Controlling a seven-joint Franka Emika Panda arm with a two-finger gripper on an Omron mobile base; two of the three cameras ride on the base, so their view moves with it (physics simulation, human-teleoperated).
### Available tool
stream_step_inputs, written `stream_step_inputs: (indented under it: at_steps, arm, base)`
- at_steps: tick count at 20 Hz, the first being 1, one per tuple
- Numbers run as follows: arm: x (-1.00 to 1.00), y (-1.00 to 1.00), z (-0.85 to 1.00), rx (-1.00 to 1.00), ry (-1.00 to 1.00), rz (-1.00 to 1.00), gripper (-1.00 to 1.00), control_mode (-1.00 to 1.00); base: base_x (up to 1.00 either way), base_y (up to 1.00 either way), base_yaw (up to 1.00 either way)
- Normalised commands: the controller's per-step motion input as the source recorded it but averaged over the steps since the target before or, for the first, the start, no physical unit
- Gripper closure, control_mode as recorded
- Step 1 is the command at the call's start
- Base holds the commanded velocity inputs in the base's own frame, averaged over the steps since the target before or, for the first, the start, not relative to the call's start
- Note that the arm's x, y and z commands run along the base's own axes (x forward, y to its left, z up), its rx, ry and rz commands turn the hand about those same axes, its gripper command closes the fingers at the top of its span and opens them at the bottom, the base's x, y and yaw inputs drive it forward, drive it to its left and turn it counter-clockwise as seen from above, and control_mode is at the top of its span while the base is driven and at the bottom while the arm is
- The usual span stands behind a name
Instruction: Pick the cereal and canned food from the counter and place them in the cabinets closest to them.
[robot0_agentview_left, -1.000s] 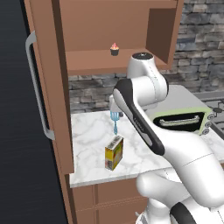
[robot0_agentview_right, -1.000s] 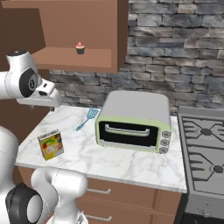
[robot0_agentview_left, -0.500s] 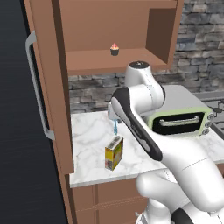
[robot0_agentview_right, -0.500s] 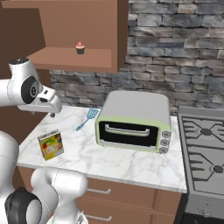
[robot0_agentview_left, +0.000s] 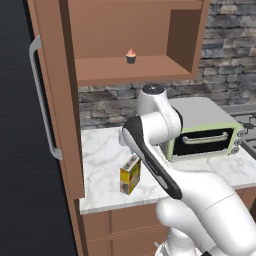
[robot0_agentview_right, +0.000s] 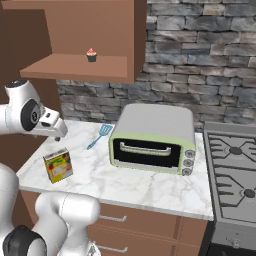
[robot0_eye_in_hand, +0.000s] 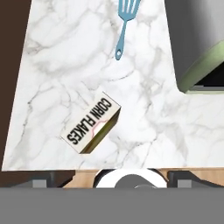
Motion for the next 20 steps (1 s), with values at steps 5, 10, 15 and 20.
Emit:
stream_step_inputs:
  at_steps: [5,10,15,20]
  arm:
    - [0.01,0.17,-0.20,-0.01,-0.07,-0.05,-1.00,-1.00]
    - [0.07,0.15,-0.24,-0.01,-0.06,-0.06,-1.00,-1.00]
    - [0.18,0.12,-0.25,-0.01,-0.04,-0.08,-1.00,-1.00]
    - [0.28,0.10,-0.22,0.00,0.00,-0.09,-1.00,-1.00]
  base:
    - [0.00,0.00,0.00]
    - [0.00,0.00,0.00]
    - [0.00,0.00,0.00]
    - [0.00,0.00,0.00]
